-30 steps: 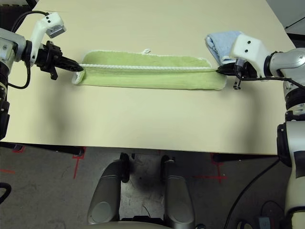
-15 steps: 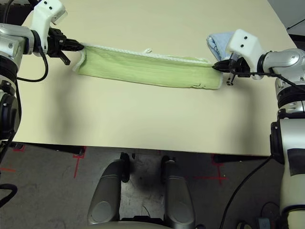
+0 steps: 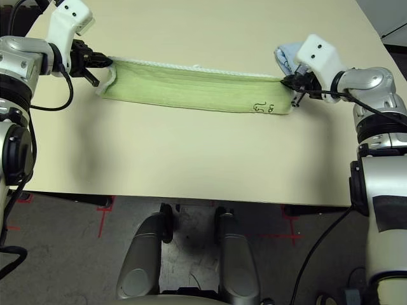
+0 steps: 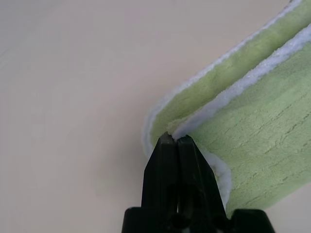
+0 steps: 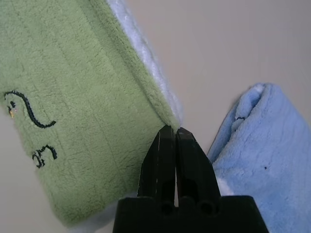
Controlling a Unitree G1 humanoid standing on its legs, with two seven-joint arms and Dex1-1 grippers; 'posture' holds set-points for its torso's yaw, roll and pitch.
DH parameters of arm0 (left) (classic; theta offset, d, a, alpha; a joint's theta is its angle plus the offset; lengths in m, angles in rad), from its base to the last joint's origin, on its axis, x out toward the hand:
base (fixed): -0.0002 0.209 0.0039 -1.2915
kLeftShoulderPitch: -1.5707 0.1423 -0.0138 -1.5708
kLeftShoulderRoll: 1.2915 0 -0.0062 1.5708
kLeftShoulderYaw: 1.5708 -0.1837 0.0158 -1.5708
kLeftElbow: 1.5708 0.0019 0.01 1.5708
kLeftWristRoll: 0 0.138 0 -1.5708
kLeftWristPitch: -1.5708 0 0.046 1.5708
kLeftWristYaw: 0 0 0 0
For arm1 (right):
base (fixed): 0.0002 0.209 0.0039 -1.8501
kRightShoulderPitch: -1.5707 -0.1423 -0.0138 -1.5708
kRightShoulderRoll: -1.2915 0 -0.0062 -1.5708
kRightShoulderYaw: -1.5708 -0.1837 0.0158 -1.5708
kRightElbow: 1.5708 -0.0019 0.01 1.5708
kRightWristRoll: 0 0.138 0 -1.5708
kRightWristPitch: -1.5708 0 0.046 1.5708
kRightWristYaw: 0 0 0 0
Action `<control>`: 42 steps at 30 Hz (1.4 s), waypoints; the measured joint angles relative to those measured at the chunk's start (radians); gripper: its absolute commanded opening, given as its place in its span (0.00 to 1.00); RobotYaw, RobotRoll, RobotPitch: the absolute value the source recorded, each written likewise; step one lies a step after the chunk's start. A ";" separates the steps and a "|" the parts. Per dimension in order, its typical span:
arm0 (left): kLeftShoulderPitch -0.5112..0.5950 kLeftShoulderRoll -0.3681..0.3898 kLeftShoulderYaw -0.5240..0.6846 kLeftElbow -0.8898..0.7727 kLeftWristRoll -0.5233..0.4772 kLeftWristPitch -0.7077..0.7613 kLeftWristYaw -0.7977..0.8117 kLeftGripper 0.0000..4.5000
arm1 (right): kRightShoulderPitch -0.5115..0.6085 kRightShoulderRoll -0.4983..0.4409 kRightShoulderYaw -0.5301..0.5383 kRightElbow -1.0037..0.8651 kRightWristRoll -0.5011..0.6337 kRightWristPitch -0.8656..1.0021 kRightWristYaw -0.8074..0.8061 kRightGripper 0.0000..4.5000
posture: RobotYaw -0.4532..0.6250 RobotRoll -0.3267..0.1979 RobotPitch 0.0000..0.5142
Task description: Fold the towel and set it aside.
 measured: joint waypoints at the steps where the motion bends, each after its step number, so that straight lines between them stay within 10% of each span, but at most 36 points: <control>1: 0.003 -0.002 0.003 0.000 0.002 -0.004 0.010 0.00 | 0.000 0.003 0.000 0.000 -0.001 0.001 -0.001 0.00 | 0.44 0.62 0.60; 5: 0.017 -0.008 0.008 0.001 0.008 -0.015 0.038 0.05 | 0.000 0.008 0.000 0.000 -0.006 0.001 -0.002 0.00 | 0.44 0.62 0.60; 17: 0.019 -0.001 0.053 0.001 0.017 -0.097 0.137 1.00 | 0.004 0.019 -0.037 -0.016 0.002 -0.019 -0.103 0.93 | 0.44 0.62 0.60; 27: 0.020 0.053 0.034 0.000 0.096 -0.186 0.307 1.00 | 0.042 0.033 -0.203 -0.070 0.177 -0.009 -0.082 1.00 | 0.45 0.62 0.60; 33: 0.057 -0.003 0.255 -0.052 -0.172 -0.114 -0.163 1.00 | 0.164 0.089 -0.331 -0.254 0.417 0.214 0.108 1.00 | 0.44 0.62 0.60; 42: 0.251 -0.069 0.335 -0.243 -0.335 -0.077 -0.417 1.00 | 0.252 0.146 -0.372 -0.398 0.529 0.387 0.079 1.00 | 0.44 0.62 0.60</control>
